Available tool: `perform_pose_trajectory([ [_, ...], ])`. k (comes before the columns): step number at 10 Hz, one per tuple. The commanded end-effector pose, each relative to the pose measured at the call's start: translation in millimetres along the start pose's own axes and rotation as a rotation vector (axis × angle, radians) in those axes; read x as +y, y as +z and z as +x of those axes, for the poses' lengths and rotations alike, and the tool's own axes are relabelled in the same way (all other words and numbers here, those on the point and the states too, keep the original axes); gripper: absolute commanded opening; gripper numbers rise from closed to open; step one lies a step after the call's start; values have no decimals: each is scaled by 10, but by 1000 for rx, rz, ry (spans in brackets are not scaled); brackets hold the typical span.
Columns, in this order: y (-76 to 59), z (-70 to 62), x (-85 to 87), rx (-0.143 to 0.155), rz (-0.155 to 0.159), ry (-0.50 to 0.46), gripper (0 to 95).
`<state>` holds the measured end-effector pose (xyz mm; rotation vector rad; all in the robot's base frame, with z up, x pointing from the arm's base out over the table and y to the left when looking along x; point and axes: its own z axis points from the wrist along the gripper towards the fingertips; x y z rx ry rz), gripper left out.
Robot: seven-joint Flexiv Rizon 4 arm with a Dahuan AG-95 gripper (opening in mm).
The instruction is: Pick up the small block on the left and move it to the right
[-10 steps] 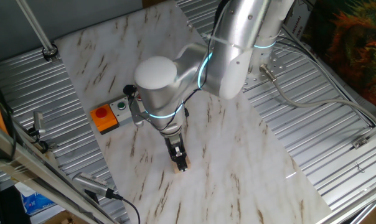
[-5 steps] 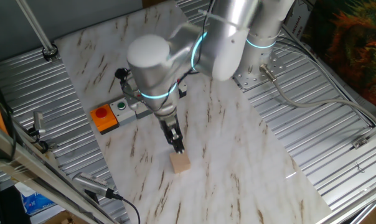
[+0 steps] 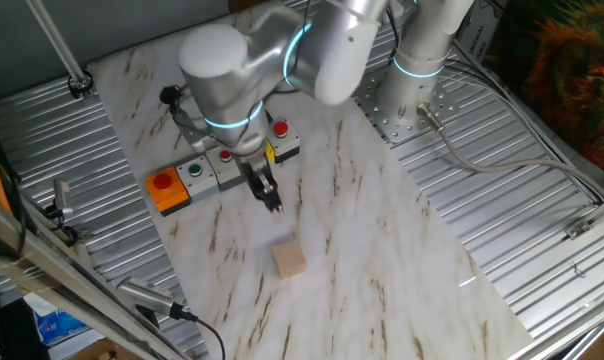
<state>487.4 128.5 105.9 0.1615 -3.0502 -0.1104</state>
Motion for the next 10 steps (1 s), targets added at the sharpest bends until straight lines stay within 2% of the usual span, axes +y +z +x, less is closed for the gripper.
perform_pose_trajectory([
  [1,-54,34,-195,19,50,1,570],
  [4,46,-100,-229,25,46,77,0],
  [8,40,-151,-221,25,41,83,0],
  [10,-41,-181,-183,26,42,83,0],
])
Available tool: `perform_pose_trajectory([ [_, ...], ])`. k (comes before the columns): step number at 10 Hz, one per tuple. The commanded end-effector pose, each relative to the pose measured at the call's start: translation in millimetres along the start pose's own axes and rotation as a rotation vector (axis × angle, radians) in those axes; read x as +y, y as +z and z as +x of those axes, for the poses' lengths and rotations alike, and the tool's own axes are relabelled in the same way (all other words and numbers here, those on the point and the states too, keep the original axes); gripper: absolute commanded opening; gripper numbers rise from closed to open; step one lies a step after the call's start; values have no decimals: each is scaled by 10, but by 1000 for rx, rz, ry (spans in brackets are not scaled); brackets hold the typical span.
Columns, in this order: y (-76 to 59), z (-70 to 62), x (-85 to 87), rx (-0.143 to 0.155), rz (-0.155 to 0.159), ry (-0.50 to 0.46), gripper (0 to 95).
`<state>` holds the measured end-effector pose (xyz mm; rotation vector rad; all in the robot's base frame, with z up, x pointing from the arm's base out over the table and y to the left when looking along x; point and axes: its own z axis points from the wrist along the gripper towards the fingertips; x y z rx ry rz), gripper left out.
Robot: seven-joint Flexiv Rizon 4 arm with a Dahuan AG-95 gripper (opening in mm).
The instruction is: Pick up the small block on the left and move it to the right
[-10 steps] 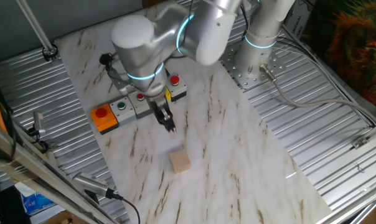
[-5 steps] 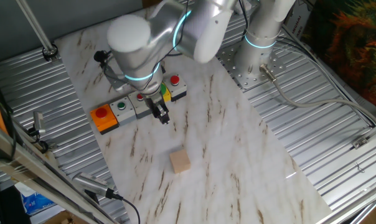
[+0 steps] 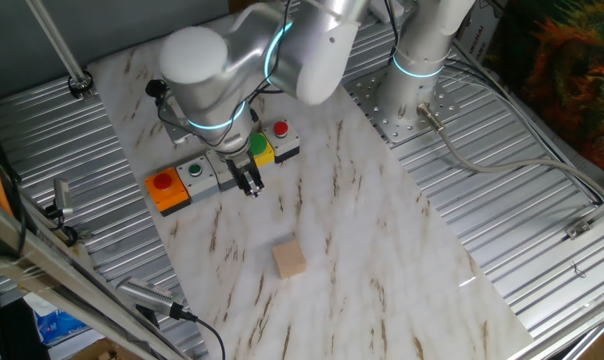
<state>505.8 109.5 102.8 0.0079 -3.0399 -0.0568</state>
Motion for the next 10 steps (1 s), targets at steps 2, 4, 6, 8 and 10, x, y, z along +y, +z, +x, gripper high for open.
perform_pose_trajectory([
  [2,-137,-63,81,10,14,-33,0],
  [4,-166,-87,101,11,13,-34,0],
  [6,-169,-92,103,12,14,-33,0],
  [8,-167,-94,103,16,13,-34,0],
  [10,-167,-94,103,18,11,-36,0],
])
